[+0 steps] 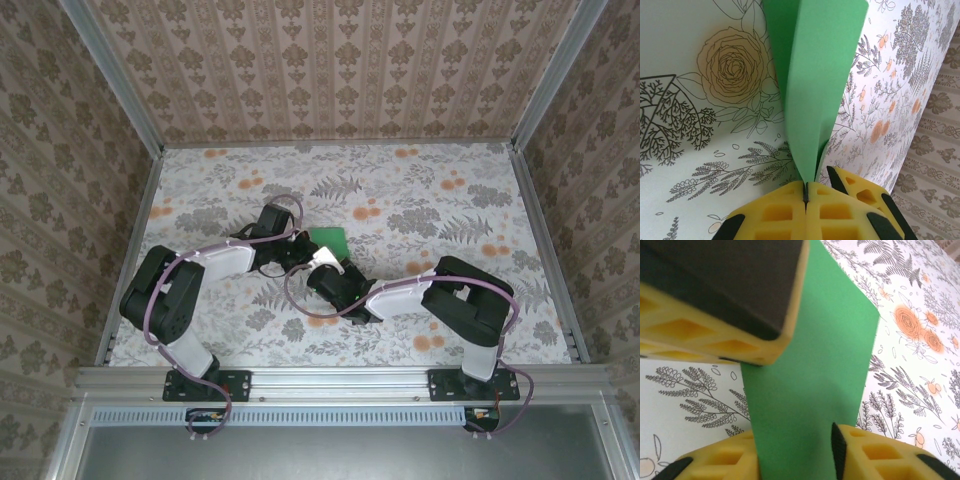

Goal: Fold a paper plane with a square sheet of paper (pick it up from the middle)

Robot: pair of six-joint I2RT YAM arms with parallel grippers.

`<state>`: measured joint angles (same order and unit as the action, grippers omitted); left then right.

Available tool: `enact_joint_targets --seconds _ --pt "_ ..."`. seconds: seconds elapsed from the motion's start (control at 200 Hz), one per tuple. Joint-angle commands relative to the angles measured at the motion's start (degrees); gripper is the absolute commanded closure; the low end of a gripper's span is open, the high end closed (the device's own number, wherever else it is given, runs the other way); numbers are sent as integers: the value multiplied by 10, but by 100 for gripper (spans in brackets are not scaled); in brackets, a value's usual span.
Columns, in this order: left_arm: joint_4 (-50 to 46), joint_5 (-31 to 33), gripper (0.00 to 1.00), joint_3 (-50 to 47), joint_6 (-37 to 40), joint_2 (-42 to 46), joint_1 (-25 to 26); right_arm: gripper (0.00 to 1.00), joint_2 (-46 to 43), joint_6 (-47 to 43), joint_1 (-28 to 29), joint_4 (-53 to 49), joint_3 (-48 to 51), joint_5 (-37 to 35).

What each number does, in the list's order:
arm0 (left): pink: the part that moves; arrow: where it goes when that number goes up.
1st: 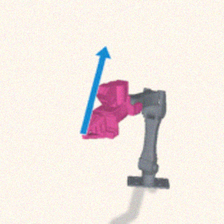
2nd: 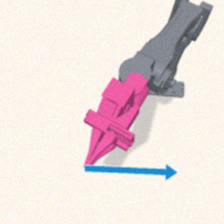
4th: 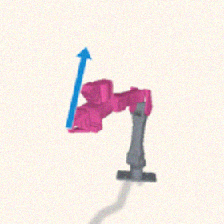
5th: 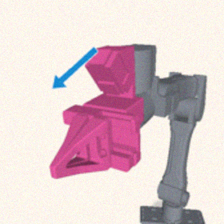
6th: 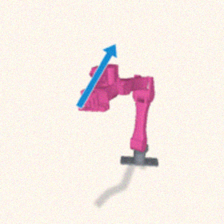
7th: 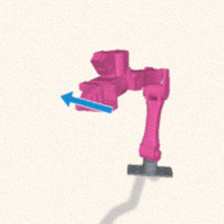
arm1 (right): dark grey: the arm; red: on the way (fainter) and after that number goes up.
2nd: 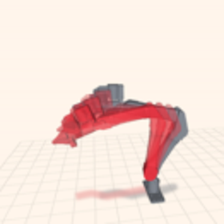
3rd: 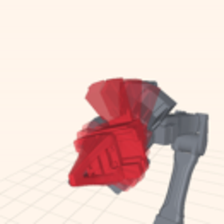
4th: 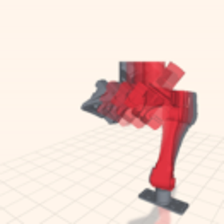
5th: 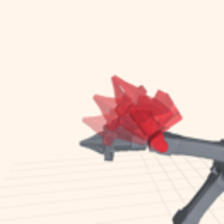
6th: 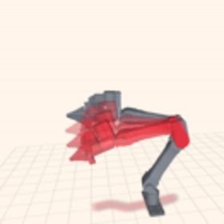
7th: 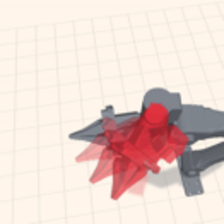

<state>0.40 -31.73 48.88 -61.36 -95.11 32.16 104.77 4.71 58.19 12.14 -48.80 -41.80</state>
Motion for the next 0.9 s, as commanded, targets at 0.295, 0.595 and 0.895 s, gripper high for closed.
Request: enact_joint_targets --seconds 0.295,0.595,0.895 --pt "-22 -2 91 -5 -2 33 -12 85 10 -1 3 -4 2 -38" --pt "-60 21 69 -15 27 60 -45 95 -4 18 -7 -5 9 63" --pt "-47 47 58 -73 41 121 -96 96 -24 71 -44 4 26 196"
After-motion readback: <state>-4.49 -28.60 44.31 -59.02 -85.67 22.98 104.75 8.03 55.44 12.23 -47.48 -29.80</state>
